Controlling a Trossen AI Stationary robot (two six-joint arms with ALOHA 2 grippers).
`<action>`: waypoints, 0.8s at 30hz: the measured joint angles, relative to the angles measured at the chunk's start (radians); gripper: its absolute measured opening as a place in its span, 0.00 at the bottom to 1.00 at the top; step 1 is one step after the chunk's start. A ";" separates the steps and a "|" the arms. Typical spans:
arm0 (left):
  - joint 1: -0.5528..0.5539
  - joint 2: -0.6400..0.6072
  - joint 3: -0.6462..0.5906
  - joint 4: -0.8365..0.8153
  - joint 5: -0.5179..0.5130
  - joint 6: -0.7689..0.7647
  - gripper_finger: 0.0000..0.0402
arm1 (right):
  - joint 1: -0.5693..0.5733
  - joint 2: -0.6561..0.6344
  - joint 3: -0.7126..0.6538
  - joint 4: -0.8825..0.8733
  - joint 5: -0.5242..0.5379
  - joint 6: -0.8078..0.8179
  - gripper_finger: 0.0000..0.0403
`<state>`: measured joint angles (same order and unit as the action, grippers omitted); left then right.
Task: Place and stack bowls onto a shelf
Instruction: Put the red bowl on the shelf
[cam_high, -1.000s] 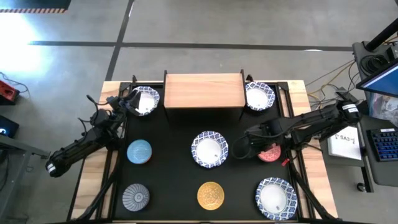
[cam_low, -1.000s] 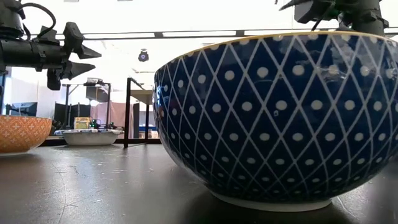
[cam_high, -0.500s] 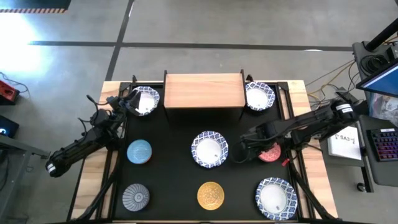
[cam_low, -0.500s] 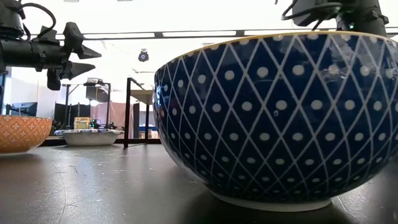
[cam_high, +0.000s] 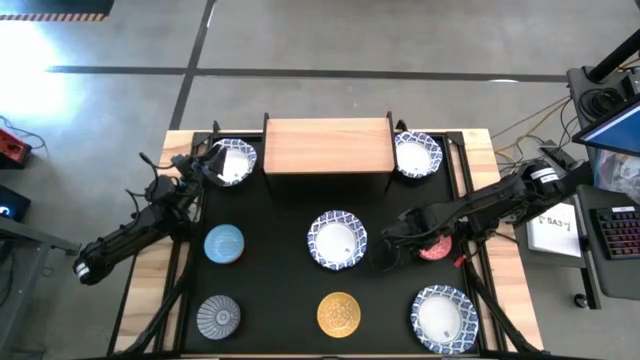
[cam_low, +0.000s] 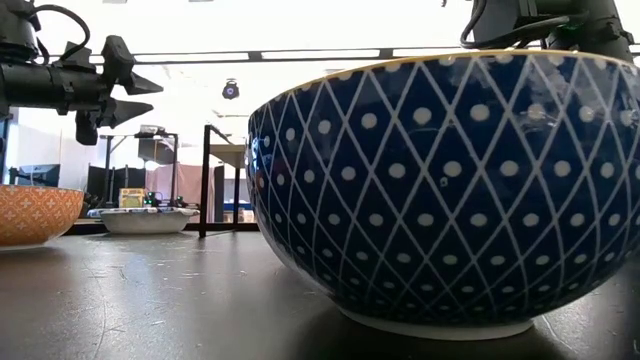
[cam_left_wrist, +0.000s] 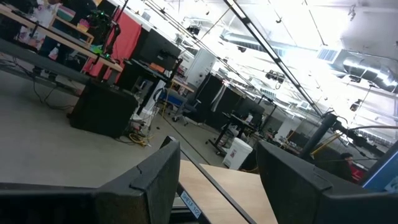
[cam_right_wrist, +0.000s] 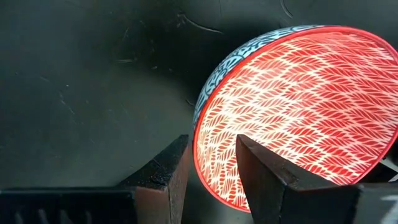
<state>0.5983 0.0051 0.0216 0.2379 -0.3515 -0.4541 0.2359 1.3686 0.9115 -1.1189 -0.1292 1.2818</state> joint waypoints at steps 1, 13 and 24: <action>0.000 0.000 0.000 0.000 0.000 0.000 0.49 | 0.000 -0.001 0.000 0.001 0.001 0.000 0.31; 0.000 0.000 0.000 0.000 0.000 0.000 0.49 | 0.016 0.071 -0.002 0.010 0.044 -0.007 0.30; 0.000 0.000 0.000 0.000 0.000 0.000 0.49 | 0.015 0.131 -0.004 0.030 0.045 -0.090 0.14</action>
<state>0.5983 0.0051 0.0216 0.2382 -0.3515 -0.4541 0.2512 1.4991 0.9077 -1.0888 -0.0843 1.1921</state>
